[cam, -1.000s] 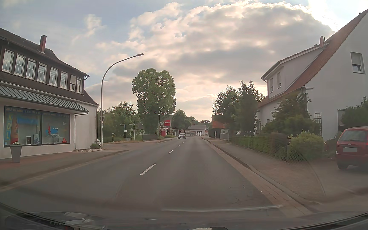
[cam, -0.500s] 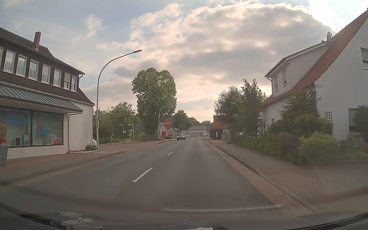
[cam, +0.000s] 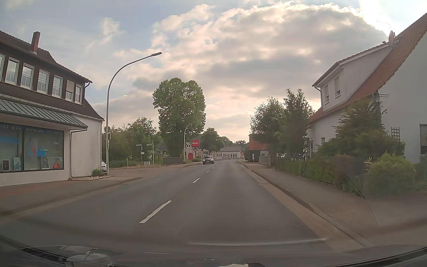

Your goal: Follow the waypoints while adhering to traffic rules and regulations

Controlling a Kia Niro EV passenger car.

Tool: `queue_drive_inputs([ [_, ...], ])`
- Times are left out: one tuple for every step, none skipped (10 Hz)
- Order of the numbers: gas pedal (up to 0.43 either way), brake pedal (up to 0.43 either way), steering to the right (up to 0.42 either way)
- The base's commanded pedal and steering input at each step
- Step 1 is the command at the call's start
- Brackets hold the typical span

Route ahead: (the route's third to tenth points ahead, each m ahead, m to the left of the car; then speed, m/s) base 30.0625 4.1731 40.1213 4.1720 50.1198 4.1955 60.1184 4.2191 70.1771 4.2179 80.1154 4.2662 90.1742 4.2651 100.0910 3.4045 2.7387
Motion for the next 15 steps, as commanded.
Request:
queue_drive_inputs([
  [0.000, 0.000, -0.008],
  [0.000, 0.000, -0.007],
  [0.000, 0.000, -0.008],
  [0.000, 0.000, -0.007],
  [0.000, 0.000, -0.007],
  [0.000, 0.000, -0.007],
  [0.000, 0.000, -0.007],
  [0.000, 0.000, -0.006],
  [0.000, 0.000, -0.005],
  [0.000, 0.000, -0.005],
  [0.000, 0.000, -0.005],
  [0.000, 0.000, -0.005],
  [0.000, 0.000, -0.005],
  [0.000, 0.000, -0.005],
  [0.000, 0.000, -0.005],
])
